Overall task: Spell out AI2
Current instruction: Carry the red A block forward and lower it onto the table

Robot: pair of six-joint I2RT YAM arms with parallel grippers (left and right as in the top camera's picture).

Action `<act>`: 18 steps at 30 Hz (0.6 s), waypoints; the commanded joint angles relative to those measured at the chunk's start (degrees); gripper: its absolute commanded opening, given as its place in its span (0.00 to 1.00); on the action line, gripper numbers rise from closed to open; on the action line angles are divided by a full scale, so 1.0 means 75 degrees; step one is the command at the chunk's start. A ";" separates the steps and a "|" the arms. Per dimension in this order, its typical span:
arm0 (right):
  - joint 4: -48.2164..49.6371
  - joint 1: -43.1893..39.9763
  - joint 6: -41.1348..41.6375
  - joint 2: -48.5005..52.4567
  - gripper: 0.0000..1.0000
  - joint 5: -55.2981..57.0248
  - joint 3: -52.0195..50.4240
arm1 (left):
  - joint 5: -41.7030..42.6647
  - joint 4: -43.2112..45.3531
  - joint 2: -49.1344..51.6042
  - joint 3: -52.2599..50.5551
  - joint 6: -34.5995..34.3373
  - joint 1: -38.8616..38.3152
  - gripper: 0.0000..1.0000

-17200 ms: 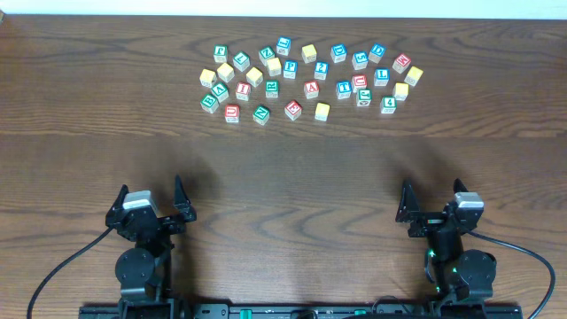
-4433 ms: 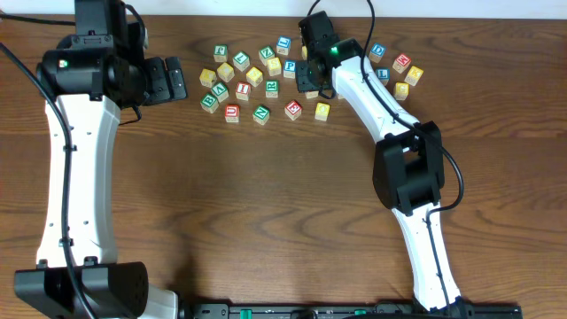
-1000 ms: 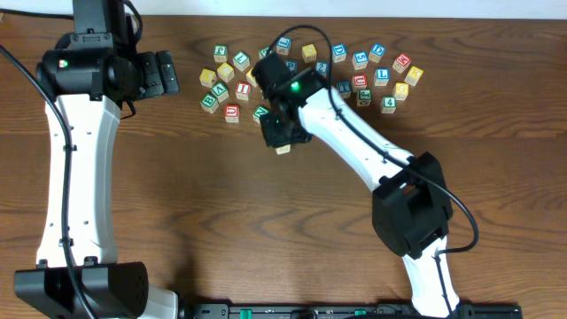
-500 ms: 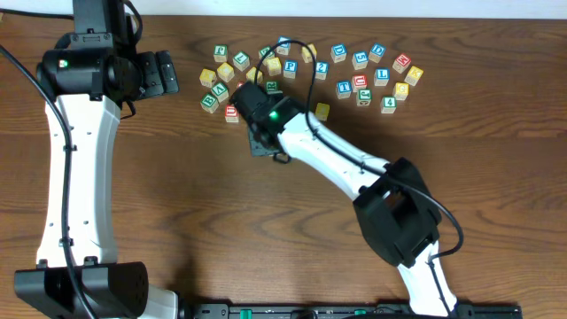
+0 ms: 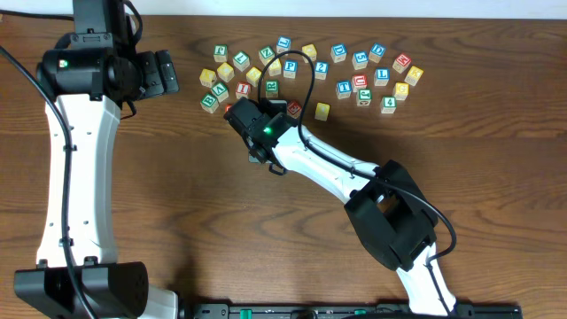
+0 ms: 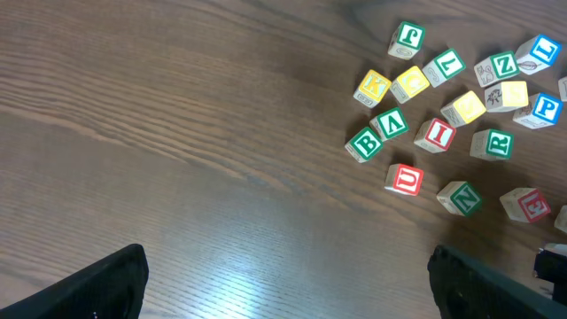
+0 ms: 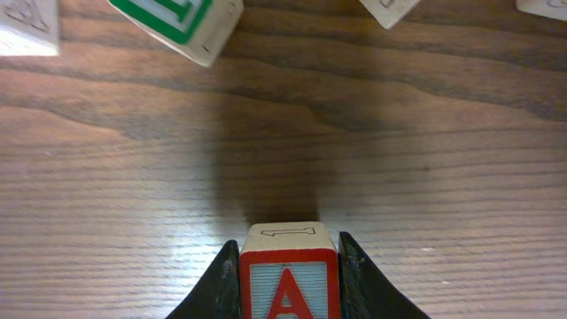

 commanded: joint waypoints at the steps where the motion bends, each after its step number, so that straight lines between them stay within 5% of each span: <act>1: 0.0073 0.0020 0.0233 0.0114 0.18 -0.0041 -0.0044 | -0.0099 -0.0017 0.0026 0.0181 -0.0070 0.0038 0.99; 11: 0.0140 0.0006 0.0236 0.0286 0.22 -0.0189 -0.0044 | -0.0099 -0.0052 0.0026 0.0181 -0.0070 0.0038 0.99; 18: 0.0137 0.0009 0.0233 0.0286 0.35 -0.0245 -0.0044 | -0.0099 -0.0061 0.0026 0.0181 -0.0070 0.0038 1.00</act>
